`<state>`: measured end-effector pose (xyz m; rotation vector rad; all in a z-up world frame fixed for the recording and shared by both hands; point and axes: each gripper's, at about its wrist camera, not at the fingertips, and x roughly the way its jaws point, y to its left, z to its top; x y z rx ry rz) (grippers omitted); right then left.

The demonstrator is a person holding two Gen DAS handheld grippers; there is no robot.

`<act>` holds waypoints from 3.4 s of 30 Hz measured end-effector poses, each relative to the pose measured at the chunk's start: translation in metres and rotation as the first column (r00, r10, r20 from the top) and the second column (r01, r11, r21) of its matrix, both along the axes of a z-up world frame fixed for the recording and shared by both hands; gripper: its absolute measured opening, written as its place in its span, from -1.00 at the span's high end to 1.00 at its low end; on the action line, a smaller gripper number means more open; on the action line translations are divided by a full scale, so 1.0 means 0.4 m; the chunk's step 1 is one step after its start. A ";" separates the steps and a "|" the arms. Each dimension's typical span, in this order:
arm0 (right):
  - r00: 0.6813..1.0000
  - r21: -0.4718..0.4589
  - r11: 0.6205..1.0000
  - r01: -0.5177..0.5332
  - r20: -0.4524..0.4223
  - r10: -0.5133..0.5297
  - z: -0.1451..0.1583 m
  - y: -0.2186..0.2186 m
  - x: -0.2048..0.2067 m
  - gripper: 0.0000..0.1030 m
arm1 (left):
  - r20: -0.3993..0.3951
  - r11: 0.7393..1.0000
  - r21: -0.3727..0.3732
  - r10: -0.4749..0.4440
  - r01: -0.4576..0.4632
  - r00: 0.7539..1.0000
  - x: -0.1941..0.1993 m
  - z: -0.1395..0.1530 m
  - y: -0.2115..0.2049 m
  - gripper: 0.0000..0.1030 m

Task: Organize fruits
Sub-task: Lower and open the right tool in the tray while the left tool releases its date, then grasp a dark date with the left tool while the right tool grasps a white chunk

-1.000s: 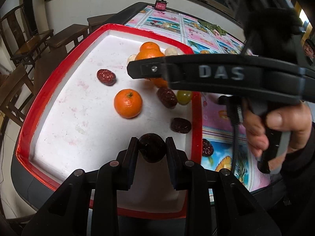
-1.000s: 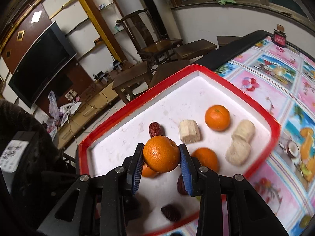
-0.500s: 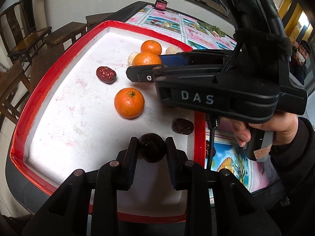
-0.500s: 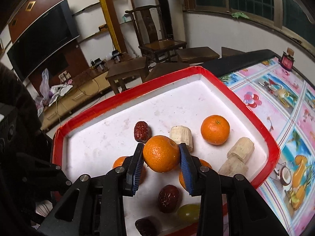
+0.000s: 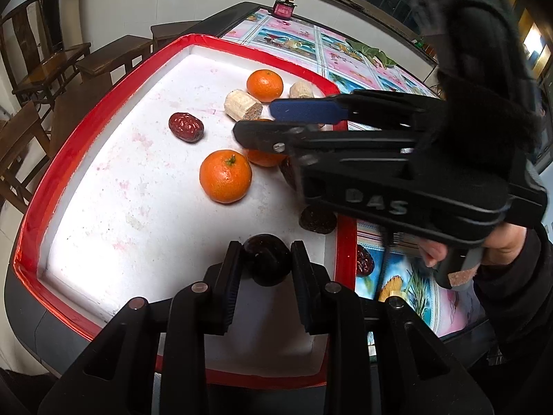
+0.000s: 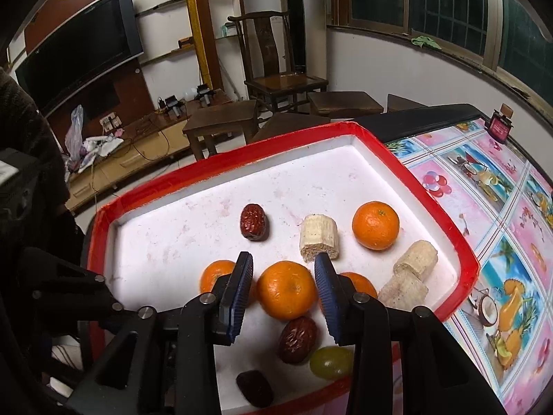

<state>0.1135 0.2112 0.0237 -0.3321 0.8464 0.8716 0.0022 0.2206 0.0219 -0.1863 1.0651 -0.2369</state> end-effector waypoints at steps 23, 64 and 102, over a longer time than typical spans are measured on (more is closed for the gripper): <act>0.960 0.201 0.943 0.265 -0.150 -0.238 0.037 -0.375 -0.225 -0.47 | 0.041 0.979 0.204 0.006 -0.014 0.999 -0.011 0.030 -0.068 -0.40; 0.763 0.038 0.762 0.646 -0.058 -0.644 0.006 -0.741 -0.210 -0.13 | 0.034 0.984 0.066 -0.166 0.163 0.986 0.089 0.044 -0.353 -0.04; 0.763 -0.044 0.764 0.644 -0.039 -0.645 -0.052 -0.714 -0.134 0.38 | 0.010 0.970 0.133 -0.205 0.202 0.979 0.164 -0.016 -0.436 0.56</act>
